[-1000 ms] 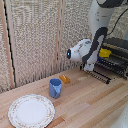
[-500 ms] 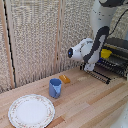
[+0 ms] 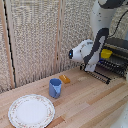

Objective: Please reach out your grabber to the yellow dish. Tenderly grip the yellow dish using your grabber. Set the yellow dish on the baking sheet. Posit your grabber on the rim of the baking sheet carrying the yellow dish. Mindfully slide the baking sheet with the yellow dish into the oven. Let go of your grabber's hold on the baking sheet's edge when it is entirely in the oven.

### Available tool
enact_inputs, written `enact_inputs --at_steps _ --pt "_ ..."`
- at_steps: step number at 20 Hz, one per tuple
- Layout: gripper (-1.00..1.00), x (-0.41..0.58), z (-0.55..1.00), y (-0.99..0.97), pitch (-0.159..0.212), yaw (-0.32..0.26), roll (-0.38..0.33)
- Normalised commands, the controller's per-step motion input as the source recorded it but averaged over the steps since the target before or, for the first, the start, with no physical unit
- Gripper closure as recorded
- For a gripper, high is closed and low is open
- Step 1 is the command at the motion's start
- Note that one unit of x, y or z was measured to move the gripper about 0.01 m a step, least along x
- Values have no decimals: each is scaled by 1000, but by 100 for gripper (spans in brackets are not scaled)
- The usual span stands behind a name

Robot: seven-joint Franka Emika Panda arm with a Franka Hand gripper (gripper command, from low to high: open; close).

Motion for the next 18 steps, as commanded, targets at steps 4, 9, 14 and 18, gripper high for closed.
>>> enact_inputs --at_steps 4,9,14,18 --pt "100 -131 161 -584 9 0 -228" --pt "100 -219 246 -611 11 56 -217" --pt "100 -328 -122 -409 22 85 -248" --pt "100 -82 52 -339 -310 32 126"
